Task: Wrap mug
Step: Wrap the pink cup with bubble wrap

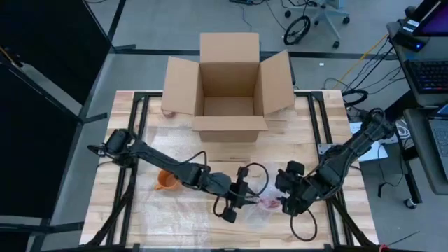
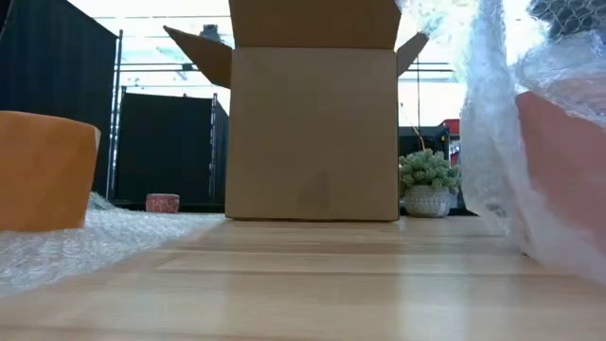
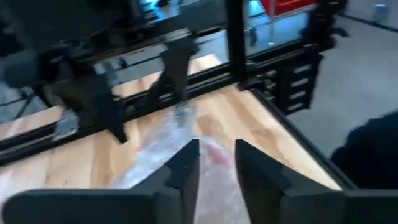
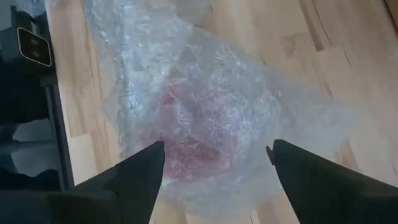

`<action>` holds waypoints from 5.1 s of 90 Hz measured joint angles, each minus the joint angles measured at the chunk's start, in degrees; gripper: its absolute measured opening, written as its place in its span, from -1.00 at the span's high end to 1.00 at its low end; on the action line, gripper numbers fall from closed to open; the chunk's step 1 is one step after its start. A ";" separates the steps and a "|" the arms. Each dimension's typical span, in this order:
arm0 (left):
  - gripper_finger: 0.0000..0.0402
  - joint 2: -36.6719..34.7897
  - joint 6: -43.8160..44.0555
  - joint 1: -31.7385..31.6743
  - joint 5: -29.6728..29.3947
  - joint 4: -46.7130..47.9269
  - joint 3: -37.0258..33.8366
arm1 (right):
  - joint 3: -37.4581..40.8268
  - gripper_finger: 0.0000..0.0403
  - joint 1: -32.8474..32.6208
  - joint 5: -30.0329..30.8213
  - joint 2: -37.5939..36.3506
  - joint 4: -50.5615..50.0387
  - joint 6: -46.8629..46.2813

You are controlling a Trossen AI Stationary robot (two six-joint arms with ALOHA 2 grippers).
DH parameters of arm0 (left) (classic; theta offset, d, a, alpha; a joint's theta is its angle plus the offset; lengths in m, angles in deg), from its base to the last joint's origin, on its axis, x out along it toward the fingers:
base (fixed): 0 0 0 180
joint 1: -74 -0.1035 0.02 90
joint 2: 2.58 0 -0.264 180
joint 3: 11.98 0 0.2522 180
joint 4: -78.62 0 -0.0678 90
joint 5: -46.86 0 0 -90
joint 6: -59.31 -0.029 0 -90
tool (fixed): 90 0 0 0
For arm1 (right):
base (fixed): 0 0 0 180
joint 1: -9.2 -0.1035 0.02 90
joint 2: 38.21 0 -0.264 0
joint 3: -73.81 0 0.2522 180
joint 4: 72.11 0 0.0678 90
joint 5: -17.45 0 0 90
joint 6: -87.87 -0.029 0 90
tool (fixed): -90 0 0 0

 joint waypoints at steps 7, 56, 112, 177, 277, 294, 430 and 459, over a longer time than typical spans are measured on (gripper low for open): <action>0.27 0.00 -0.04 0.20 0.08 0.27 1.33 | 0.00 -0.40 -0.34 0.06 0.00 0.35 1.05; 0.11 -8.85 7.25 -2.35 -24.69 36.27 5.50 | 0.00 -0.40 -5.50 -0.04 0.00 0.74 -0.58; 0.11 -1.18 5.82 -1.57 -8.70 12.56 5.54 | 0.02 -0.40 -5.57 1.52 0.02 0.30 0.38; 0.11 -6.74 10.22 0.11 -27.30 32.55 4.42 | 0.02 -0.40 -5.73 -0.11 0.00 -0.04 -1.00; 0.11 -3.03 -4.87 0.82 -18.94 -0.27 -0.35 | 0.00 -0.40 -5.68 1.96 -0.04 0.30 -0.97; 0.11 -5.17 -5.23 -0.26 -26.52 14.68 -0.61 | 0.00 -0.40 -5.90 1.65 -0.04 0.32 -1.57; 0.11 16.49 1.49 1.79 -0.82 -14.65 4.14 | 0.00 -0.40 -3.81 3.18 -0.04 3.33 3.36; 0.11 17.88 1.46 1.54 1.70 -14.83 5.79 | 0.00 -0.40 2.74 3.10 -0.02 3.93 10.21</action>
